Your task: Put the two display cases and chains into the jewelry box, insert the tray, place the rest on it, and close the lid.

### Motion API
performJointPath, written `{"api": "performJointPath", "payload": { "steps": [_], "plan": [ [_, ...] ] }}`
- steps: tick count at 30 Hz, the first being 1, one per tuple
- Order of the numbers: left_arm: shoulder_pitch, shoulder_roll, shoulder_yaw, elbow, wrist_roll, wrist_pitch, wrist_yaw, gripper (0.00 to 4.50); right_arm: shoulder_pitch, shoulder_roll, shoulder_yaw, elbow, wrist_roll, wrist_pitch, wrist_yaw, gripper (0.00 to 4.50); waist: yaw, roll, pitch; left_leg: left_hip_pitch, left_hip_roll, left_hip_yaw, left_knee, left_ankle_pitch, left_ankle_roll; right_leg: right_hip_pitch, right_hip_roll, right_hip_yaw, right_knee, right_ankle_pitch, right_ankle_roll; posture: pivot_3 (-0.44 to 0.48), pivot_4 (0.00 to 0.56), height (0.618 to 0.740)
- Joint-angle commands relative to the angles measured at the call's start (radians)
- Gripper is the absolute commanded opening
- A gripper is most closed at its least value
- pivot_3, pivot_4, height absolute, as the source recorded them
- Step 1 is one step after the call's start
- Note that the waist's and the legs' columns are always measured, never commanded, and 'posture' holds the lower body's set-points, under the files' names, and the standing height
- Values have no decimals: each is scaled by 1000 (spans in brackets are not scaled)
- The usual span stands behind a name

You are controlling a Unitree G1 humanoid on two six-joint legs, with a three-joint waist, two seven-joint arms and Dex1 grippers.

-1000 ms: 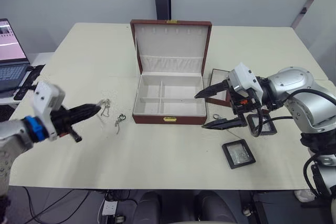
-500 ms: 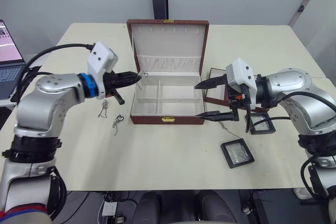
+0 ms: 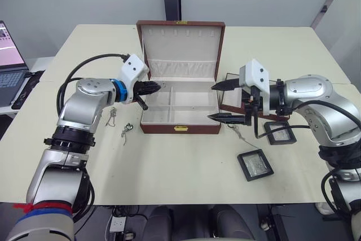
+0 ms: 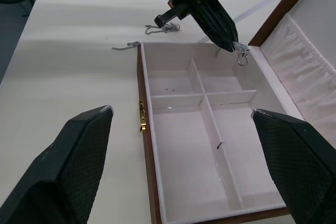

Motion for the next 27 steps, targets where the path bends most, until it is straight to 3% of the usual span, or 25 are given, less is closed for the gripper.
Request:
{"api": "performJointPath", "payload": {
  "steps": [1, 11, 17, 25, 27],
  "plan": [
    [-37, -12, -7, 20, 42, -35, -3, 14, -10, 3, -22, -34, -3, -1, -22, 4500, 0, 0, 0, 0, 0, 0, 0, 0, 0, 0, 0, 0, 0, 0, 0, 0, 150, 740],
    [-57, -56, 15, 65, 87, -17, 15, 14, -12, 2, -19, -29, -4, -3, -31, 4500, 0, 0, 0, 0, 0, 0, 0, 0, 0, 0, 0, 0, 0, 0, 0, 0, 150, 740],
    [-60, -55, 28, 28, 82, 5, 15, 1724, -13, 4, -19, -21, -6, -7, -31, 4500, 0, 0, 0, 0, 0, 0, 0, 0, 0, 0, 0, 0, 0, 0, 0, 0, 150, 740],
    [-26, -23, 80, -154, 27, 96, -18, 4202, -7, 5, -24, -14, -14, -28, -27, 4500, -1, 0, 0, 0, 0, 0, 0, 0, 0, 0, 0, 0, 0, 0, 0, 0, 150, 740],
    [18, 23, 124, -274, -40, 162, -65, 4458, 8, -6, -40, -18, -13, -52, -18, 4500, -3, 0, 0, 0, 0, 0, 0, 0, 0, 0, 0, 0, 0, 0, 0, 0, 150, 740]
  ]
}}
